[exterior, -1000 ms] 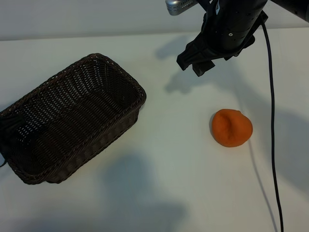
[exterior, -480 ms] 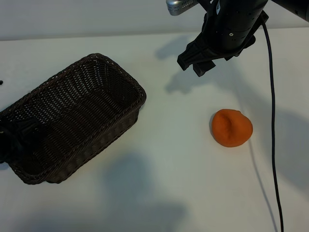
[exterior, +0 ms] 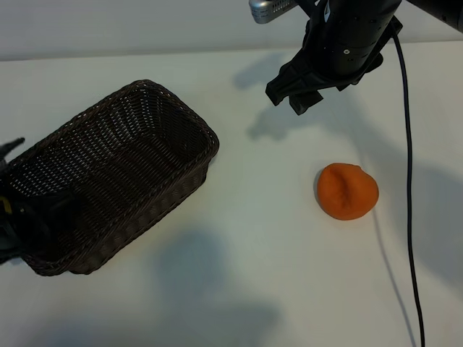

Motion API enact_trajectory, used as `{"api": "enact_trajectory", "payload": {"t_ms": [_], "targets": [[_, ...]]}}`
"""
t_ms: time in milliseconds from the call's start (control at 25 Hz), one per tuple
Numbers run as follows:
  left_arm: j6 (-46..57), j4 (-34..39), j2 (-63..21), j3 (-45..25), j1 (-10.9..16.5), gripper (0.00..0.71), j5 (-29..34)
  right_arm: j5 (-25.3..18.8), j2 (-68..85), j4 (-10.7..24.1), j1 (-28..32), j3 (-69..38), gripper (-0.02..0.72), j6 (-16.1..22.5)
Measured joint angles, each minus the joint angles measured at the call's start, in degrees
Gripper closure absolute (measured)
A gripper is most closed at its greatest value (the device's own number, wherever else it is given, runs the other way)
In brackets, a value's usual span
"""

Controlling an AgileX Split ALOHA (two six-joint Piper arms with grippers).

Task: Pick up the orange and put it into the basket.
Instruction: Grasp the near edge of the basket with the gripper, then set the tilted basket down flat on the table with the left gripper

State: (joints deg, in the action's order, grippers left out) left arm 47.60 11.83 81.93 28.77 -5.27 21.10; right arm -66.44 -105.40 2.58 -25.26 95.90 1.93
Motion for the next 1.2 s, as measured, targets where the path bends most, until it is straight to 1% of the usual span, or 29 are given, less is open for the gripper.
{"api": "enact_trajectory", "payload": {"t_ms": [80, 120, 200, 240, 360, 560, 760, 1000, 1120, 1200], "targets": [[-0.7, -0.5, 0.0, -0.7, 0.0, 0.23, -0.9, 0.0, 0.0, -0.1, 0.0, 0.0, 0.108, 0.0], [-0.8, -0.5, 0.0, -0.8, 0.0, 0.289, -1.0, -0.1, 0.0, -0.1, 0.0, 0.0, 0.108, 0.0], [-0.6, -1.0, 0.0, -0.9, 0.0, 0.437, -1.7, -0.1, 0.0, -0.2, 0.0, 0.0, 0.108, 0.0], [-0.1, -1.7, 0.0, -0.9, 0.1, 0.472, -2.7, -0.1, 0.0, -0.2, 0.0, 0.0, 0.108, 0.0], [-0.5, -2.1, 0.0, -0.9, 0.1, 0.535, -5.3, -0.1, 0.0, -0.4, 0.0, 0.0, 0.108, 0.0], [-0.8, -2.2, 0.0, -0.9, 0.1, 0.535, -5.5, -0.3, 0.0, -1.2, 0.0, 0.0, 0.108, 0.0], [-2.8, -3.1, -0.6, -0.9, 0.1, 0.535, -6.1, -0.5, 0.0, -1.3, 0.0, 0.0, 0.108, 0.1], [-14.6, -11.2, -4.3, -0.9, 0.1, 0.55, -4.6, -0.5, 0.0, -1.4, 0.0, 0.0, 0.108, 0.1], [-21.3, -14.3, -5.6, 0.2, 0.1, 0.554, -1.5, -0.6, 0.0, -1.4, 0.0, 0.0, 0.108, 0.1], [-24.0, -15.4, -5.7, 1.5, 0.1, 0.554, 0.1, -0.7, 0.0, -1.4, 0.0, 0.0, 0.108, 0.1]]}}
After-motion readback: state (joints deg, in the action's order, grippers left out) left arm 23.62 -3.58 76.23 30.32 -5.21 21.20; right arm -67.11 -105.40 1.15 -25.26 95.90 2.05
